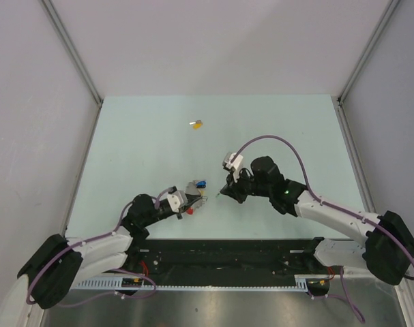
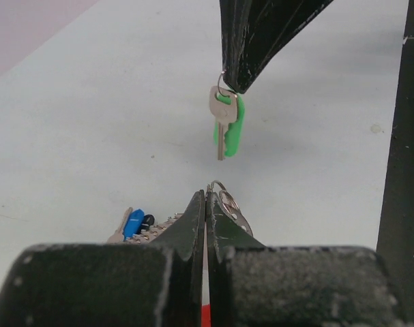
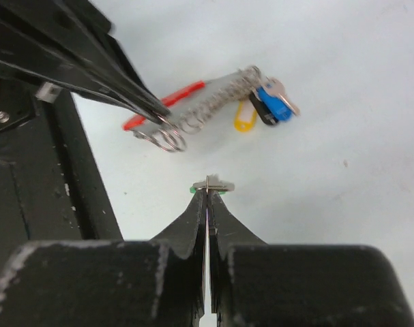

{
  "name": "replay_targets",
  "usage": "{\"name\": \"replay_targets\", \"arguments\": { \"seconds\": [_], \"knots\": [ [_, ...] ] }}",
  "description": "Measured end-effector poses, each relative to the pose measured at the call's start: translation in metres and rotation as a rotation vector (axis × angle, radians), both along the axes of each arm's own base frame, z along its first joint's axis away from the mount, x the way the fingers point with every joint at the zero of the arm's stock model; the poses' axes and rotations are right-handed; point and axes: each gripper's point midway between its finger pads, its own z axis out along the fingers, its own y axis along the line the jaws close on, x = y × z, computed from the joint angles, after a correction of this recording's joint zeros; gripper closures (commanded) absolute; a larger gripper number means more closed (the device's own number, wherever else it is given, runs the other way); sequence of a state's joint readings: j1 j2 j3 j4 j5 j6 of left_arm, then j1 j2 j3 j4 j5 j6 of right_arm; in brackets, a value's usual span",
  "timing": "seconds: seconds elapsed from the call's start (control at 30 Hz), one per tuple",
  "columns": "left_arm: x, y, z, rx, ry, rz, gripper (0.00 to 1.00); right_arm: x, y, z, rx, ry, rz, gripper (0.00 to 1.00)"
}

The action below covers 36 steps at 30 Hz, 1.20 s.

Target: Put the keys on the keyring

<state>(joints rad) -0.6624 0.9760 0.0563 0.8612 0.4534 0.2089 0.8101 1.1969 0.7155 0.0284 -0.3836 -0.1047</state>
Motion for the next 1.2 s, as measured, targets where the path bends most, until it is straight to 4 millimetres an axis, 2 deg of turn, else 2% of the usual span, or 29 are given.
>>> {"name": "replay_targets", "arguments": {
  "seconds": [0.1, 0.23, 0.33, 0.47, 0.7, 0.8, 1.0, 1.2],
  "knots": [
    [0.0, 0.001, 0.013, -0.032, -0.037, 0.005, 1.0, 0.009, -0.016, -0.009, -0.04, 0.055, -0.11, 1.0],
    [0.0, 0.001, 0.029, -0.076, -0.07, 0.008, 0.99, 0.029, -0.06, -0.036, -0.127, 0.204, -0.352, 1.0],
    [0.0, 0.001, 0.033, -0.088, -0.074, 0.011, 1.0, 0.035, -0.086, -0.051, -0.184, 0.272, -0.484, 1.0],
    [0.002, 0.003, 0.036, -0.096, -0.081, 0.027, 1.0, 0.038, -0.1, -0.074, -0.281, 0.333, -0.56, 1.0],
    [0.003, 0.006, 0.037, -0.096, -0.08, 0.043, 0.99, 0.071, -0.098, -0.123, -0.428, 0.372, -0.607, 1.0],
    [0.003, 0.006, 0.036, -0.095, -0.079, 0.046, 1.0, 0.081, -0.095, -0.136, -0.441, 0.346, -0.601, 1.0],
    [0.005, 0.007, 0.036, -0.093, -0.077, 0.056, 1.0, 0.11, -0.076, -0.135, -0.379, 0.24, -0.58, 1.0],
    [0.005, 0.007, 0.035, -0.09, -0.074, 0.059, 1.0, 0.119, -0.063, -0.128, -0.349, 0.163, -0.552, 0.98]
  ]
}}
